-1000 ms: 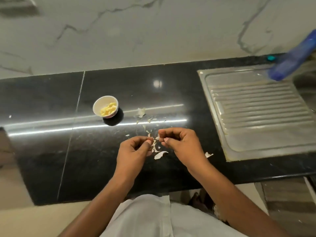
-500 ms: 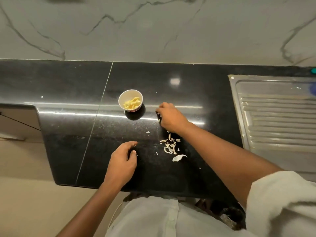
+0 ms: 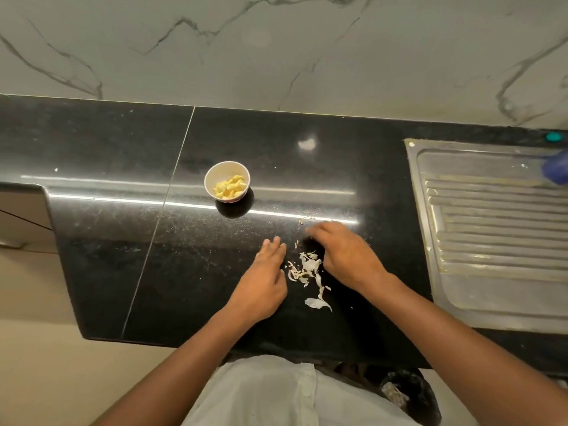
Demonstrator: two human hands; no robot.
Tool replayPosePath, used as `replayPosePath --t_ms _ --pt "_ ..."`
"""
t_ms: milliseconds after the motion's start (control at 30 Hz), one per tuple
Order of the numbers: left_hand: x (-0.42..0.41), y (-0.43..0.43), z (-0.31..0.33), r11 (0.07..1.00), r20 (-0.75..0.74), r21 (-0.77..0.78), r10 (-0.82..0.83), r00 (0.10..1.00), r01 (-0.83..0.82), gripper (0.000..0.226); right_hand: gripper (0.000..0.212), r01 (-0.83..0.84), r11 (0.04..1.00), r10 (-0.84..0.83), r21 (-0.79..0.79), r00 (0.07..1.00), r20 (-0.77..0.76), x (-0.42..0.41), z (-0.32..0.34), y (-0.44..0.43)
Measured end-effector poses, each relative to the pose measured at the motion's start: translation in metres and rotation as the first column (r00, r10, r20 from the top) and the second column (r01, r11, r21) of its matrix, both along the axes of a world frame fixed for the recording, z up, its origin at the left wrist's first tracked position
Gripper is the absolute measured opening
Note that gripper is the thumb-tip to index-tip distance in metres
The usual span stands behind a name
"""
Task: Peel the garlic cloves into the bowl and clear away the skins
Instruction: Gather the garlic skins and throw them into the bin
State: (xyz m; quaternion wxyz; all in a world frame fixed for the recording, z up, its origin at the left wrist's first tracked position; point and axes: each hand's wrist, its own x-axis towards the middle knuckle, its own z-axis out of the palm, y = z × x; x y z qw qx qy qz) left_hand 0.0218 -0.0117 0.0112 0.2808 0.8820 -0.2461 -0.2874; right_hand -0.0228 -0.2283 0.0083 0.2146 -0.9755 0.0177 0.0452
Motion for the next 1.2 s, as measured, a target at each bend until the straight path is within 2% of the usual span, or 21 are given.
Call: replayPosePath --t_ms 100,200,267,467,533,667,767,833,900,1033,1100,1200 --pt "-0.01 -0.005 0.005 0.996 -0.09 -0.057 -0.07 0.993 0.065 0.063 0.053 0.102 0.995 -0.102 0.007 0.995 -0.002 0.03 -0.004 -0.003" --pt "-0.011 0.005 0.015 0.995 -0.161 -0.098 -0.044 0.986 0.028 0.062 0.046 0.096 0.995 -0.098 -0.028 0.994 -0.046 0.042 -0.011 0.007" --pt "-0.008 0.019 0.021 0.996 -0.143 -0.09 0.011 0.99 -0.024 0.061 0.038 0.064 0.997 -0.067 -0.042 0.996 -0.054 0.036 -0.01 0.016" --pt "-0.006 0.059 0.022 0.978 -0.003 0.052 0.201 0.98 -0.2 0.055 0.051 -0.179 0.983 0.175 -0.044 0.982 -0.07 -0.024 -0.007 0.036" --pt "-0.013 0.065 0.021 0.966 0.026 0.068 0.247 0.969 -0.248 0.052 0.051 -0.126 0.992 0.126 -0.009 0.991 -0.049 -0.034 -0.009 0.03" --pt "-0.033 0.064 0.019 0.963 0.055 0.068 0.258 0.964 -0.262 0.05 0.052 0.166 0.985 -0.166 0.037 0.986 -0.014 -0.024 -0.003 0.014" --pt "-0.045 0.053 0.019 0.977 -0.018 0.04 0.209 0.978 -0.208 0.06 0.048 0.292 0.956 -0.292 -0.011 0.955 -0.043 -0.007 -0.002 0.005" --pt "-0.052 0.042 0.02 0.991 -0.082 0.025 0.134 0.988 -0.133 0.066 0.048 0.276 0.959 -0.279 -0.058 0.958 -0.065 -0.002 -0.002 0.009" --pt "-0.055 0.03 0.017 0.999 -0.146 -0.007 0.047 0.988 -0.049 0.071 0.052 0.184 0.98 -0.19 -0.077 0.979 -0.079 -0.007 -0.002 0.021" --pt "-0.051 0.018 0.012 0.993 -0.357 -0.12 -0.033 0.933 -0.01 0.081 0.055 0.01 1.0 -0.01 -0.01 0.998 -0.064 -0.036 -0.001 0.038" --pt "-0.044 0.016 0.014 0.987 -0.365 -0.157 -0.023 0.931 -0.037 0.081 0.056 0.075 0.995 -0.073 0.068 0.997 -0.033 -0.047 -0.001 0.036" --pt "-0.027 0.014 0.016 0.987 -0.213 -0.148 0.037 0.976 -0.07 0.073 0.052 0.291 0.947 -0.298 0.138 0.954 0.031 -0.059 0.005 0.019"
